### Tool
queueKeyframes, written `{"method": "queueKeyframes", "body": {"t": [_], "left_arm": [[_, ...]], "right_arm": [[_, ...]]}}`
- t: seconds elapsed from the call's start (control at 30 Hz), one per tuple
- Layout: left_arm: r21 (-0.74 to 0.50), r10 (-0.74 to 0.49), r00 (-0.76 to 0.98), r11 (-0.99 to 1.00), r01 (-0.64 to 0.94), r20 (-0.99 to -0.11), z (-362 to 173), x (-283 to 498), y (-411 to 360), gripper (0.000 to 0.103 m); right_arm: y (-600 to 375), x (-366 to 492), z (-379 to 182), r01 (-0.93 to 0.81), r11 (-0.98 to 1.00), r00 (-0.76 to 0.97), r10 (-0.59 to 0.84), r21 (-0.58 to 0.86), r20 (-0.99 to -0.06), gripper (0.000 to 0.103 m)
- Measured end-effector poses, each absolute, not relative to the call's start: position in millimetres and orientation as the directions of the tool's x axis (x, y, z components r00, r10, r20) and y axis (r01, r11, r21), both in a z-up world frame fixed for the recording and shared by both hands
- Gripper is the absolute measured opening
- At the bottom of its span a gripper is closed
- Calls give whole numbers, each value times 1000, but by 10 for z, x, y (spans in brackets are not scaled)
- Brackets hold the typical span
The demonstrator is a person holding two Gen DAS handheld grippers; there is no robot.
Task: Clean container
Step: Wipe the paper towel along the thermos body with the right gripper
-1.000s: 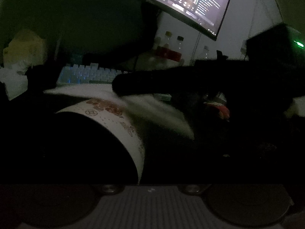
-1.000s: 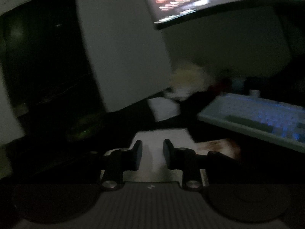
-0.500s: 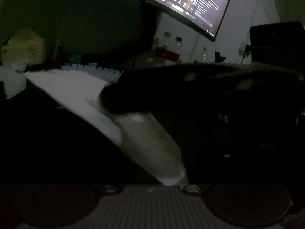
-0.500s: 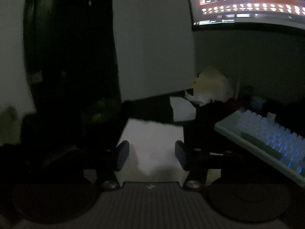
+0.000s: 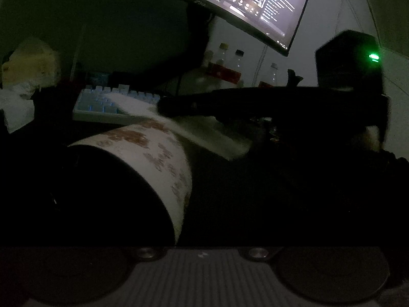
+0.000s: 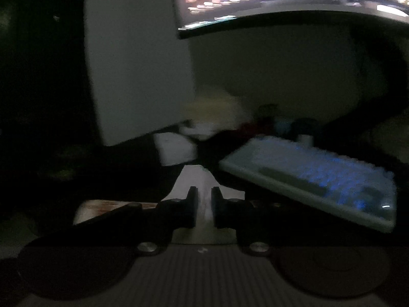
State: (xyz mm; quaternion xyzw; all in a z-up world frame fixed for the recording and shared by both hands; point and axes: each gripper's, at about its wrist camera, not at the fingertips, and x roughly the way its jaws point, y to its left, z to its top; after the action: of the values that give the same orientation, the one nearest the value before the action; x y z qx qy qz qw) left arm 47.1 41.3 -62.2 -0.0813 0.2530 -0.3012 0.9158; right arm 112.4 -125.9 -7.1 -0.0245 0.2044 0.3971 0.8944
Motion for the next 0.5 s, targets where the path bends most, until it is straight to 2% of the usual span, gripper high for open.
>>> {"method": "queueKeyframes", "body": {"t": [0.17,0.37,0.5], "left_arm": [[-280,-589,690,808,519,-421,-613,487,370,103],[-277,-587,691,809,517,-422,-618,478,371,103],[-288,-589,690,808,514,-420,-613,501,372,103]], "right_arm": [[-1207,969,-45,-800,582,506,783,143,-362,11],[-1335,1312,-20,-654,741,632,645,151,-429,11],[-1232,1216,-3,-687,709,598,675,159,-431,12]]}}
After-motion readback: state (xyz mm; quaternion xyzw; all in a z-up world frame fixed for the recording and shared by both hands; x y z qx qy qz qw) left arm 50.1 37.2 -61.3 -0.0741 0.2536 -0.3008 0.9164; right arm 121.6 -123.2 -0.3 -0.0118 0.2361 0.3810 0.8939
